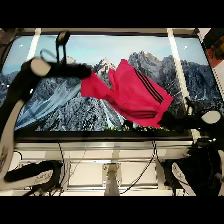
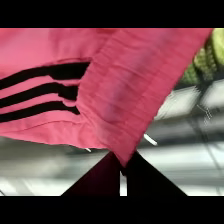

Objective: Fold the clothes and pants, and hang the long-sleeved shirts on hangers.

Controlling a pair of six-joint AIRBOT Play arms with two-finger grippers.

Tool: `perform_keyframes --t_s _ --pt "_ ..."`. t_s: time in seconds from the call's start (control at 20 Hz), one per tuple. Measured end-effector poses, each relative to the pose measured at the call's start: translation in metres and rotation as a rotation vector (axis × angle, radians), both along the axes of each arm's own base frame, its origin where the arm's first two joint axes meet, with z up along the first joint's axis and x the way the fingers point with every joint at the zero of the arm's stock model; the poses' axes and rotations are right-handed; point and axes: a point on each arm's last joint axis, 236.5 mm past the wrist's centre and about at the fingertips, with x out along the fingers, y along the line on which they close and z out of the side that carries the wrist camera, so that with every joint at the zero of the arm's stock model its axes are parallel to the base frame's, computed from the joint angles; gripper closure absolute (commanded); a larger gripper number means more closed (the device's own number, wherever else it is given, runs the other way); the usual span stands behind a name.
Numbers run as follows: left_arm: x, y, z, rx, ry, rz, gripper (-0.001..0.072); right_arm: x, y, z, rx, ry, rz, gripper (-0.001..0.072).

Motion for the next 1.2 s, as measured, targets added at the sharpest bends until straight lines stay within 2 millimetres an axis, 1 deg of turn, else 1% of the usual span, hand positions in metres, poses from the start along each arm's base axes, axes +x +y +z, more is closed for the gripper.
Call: perform_keyframes --t_s 0.1,0.25,0.3,0.4,0.45,0.5,0.55,0.6,0.65,0.75,0.85,0.9,0.95,1.0,1.05,1.1,1.2 --pt "0.039 -0.023 0.006 -0.043 -0.032 -0.007 0.0700 0.029 -0.016 0.003 0.074 -0.044 -0.128 0.0702" --pt "0.085 -0.056 0.001 -0.098 -0.086 -0.004 0.0700 0.079 -0.030 0.002 0.226 -0.101 -0.317 0.0702" --pt "0.101 -0.063 -0.002 -0.126 -0.110 0.023 0.0700 0.098 -0.035 0.002 0.271 -0.124 -0.386 0.0701" --pt "0.132 -0.068 -0.007 -0.205 -0.155 0.114 0.0696 0.137 -0.050 0.003 0.337 -0.181 -0.534 0.0698" --pt "0.146 -0.069 -0.009 -0.244 -0.180 0.161 0.0694 0.159 -0.062 0.006 0.353 -0.222 -0.619 0.0664" --pt "0.160 -0.069 -0.009 -0.285 -0.214 0.209 0.0566 0.177 -0.074 0.009 0.359 -0.260 -0.697 0.0418" --pt "0.172 -0.067 -0.006 -0.326 -0.259 0.257 0.0335 0.195 -0.089 0.012 0.341 -0.304 -0.771 0.0151" --pt "0.181 -0.064 -0.003 -0.350 -0.300 0.292 0.0127 0.210 -0.102 0.017 0.322 -0.345 -0.831 0.0094" --pt "0.187 -0.061 -0.001 -0.377 -0.328 0.324 0.0072 0.222 -0.115 0.023 0.295 -0.383 -0.874 0.0101" --pt "0.196 -0.056 0.004 -0.405 -0.378 0.364 0.0072 0.241 -0.128 0.035 0.240 -0.445 -0.885 0.0106" --pt "0.200 -0.048 0.012 -0.423 -0.411 0.391 0.0073 0.254 -0.137 0.047 0.166 -0.498 -0.840 0.0110" --pt "0.201 -0.044 0.017 -0.428 -0.416 0.397 0.0073 0.257 -0.142 0.053 0.134 -0.518 -0.811 0.0140" --pt "0.200 -0.039 0.025 -0.430 -0.419 0.396 0.0074 0.257 -0.145 0.056 0.110 -0.519 -0.766 0.0161" --pt "0.198 -0.034 0.035 -0.428 -0.415 0.389 0.0074 0.254 -0.150 0.057 0.088 -0.511 -0.724 0.0161" --pt "0.194 -0.029 0.041 -0.410 -0.400 0.373 0.0074 0.249 -0.155 0.054 0.070 -0.489 -0.679 0.0155" --pt "0.188 -0.024 0.046 -0.377 -0.381 0.345 0.0074 0.239 -0.157 0.046 0.055 -0.446 -0.617 0.0154" --pt "0.172 -0.013 0.063 -0.309 -0.356 0.280 0.0073 0.209 -0.156 0.020 0.060 -0.317 -0.479 0.0149"
